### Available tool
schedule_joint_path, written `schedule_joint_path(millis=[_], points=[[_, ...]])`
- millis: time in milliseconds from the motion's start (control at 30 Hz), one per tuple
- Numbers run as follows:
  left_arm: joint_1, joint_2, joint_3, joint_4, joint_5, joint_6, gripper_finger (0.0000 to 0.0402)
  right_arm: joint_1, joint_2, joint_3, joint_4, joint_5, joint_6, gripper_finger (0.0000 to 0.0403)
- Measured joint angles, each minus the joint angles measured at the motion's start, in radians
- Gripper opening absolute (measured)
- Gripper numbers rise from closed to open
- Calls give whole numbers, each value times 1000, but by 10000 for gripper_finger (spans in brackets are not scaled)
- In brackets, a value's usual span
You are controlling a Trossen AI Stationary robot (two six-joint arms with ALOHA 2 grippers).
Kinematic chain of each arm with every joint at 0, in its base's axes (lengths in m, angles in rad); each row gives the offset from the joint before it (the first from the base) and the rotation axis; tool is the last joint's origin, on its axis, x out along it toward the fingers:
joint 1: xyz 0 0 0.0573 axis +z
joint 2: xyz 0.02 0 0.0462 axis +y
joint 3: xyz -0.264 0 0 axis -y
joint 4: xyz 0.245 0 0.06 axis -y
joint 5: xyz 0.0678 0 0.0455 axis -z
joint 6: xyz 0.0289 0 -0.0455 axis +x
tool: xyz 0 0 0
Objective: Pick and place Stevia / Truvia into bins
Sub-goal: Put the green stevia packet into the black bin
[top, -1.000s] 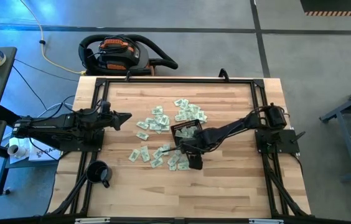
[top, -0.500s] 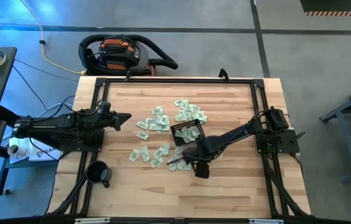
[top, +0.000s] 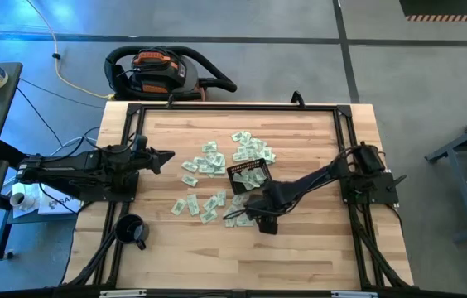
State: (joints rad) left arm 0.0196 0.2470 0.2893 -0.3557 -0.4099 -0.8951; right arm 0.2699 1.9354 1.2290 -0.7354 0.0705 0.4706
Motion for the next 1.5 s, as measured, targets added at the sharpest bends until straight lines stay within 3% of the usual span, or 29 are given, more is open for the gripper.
schedule_joint_path(millis=[233,367,500,667,733,967,1133,1300,1500], points=[[0,0,0,0,13,0,111,-29,-4,-32,49,-60,19,210],[0,0,0,0,15,0,111,-27,-4,-32,50,-57,23,188],[0,0,0,0,15,0,111,-23,-3,-32,36,-67,27,132],[0,0,0,-1,16,0,111,-17,-2,-21,1,-106,69,30],[0,0,0,-1,16,-3,111,-7,-7,-3,-43,-86,104,10],[0,0,0,1,16,-8,111,5,-109,76,-178,96,206,17],[0,0,0,2,13,-7,111,-112,-145,88,-123,207,200,13],[0,0,0,5,12,-2,111,-274,-119,86,106,123,73,32],[0,-1,0,16,37,-33,111,-353,-103,81,64,31,38,39]])
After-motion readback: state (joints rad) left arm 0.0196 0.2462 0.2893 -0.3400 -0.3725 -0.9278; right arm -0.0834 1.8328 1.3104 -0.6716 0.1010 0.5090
